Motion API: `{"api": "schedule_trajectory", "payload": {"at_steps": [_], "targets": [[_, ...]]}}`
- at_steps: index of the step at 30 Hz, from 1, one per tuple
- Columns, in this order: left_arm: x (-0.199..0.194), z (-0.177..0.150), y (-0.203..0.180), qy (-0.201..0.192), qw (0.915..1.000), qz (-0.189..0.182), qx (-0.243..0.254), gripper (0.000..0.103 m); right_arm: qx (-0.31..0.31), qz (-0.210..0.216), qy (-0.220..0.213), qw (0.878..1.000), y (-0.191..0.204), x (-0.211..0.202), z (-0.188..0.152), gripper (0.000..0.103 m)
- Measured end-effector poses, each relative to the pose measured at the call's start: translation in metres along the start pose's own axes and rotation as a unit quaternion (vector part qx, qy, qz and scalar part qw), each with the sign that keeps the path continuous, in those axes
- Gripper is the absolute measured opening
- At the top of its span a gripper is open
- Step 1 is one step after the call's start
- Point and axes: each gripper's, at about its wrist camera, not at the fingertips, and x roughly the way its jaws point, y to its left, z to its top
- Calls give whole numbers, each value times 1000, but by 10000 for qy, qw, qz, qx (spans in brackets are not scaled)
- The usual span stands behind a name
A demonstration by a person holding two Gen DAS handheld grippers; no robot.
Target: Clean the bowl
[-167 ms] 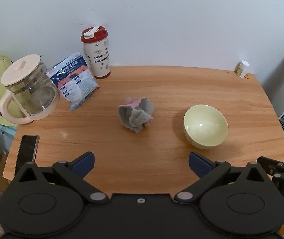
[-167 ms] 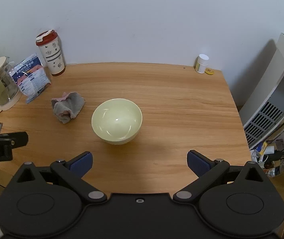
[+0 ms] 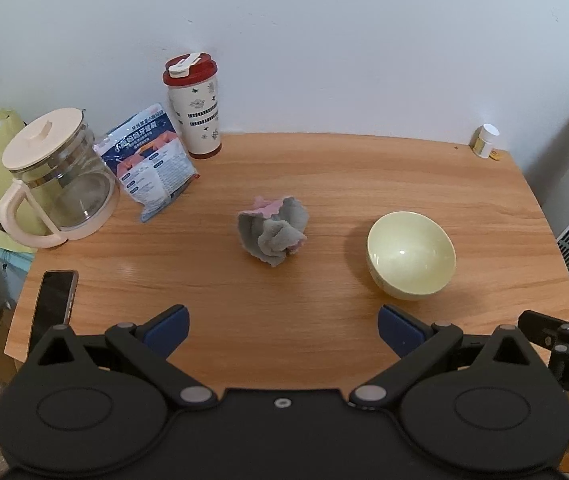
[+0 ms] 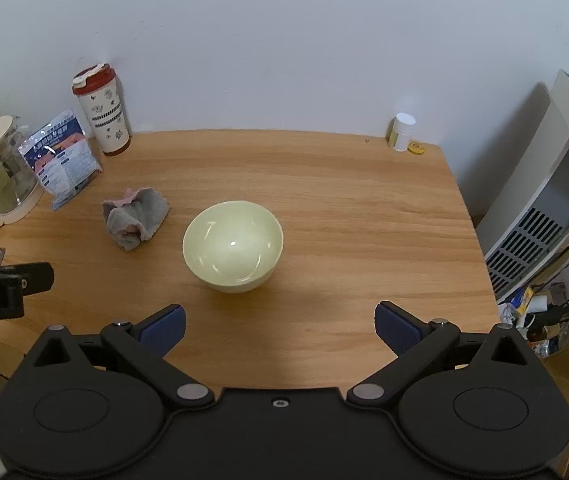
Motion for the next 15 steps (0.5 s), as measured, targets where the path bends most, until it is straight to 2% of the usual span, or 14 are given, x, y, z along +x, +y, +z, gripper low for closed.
{"api": "schedule_trajectory", "payload": {"at_steps": [4,6,10,15], "targets": [[-4,-5,14,-95,9998,-135,-116,103,21,78,52,10000,-1,3,3,102],[-3,-6,6,-106,9999,-12,-85,103,127,207,59,9997,-13,2,9,102],[-4,-10,0,-158,9998,136,-35,103,69,1,-130,9999,0,-4,0,102],[-4,-7,-5,-132,9997,197,-35,103,-6,-31,-73,10000,0,-5,-2,102]]}}
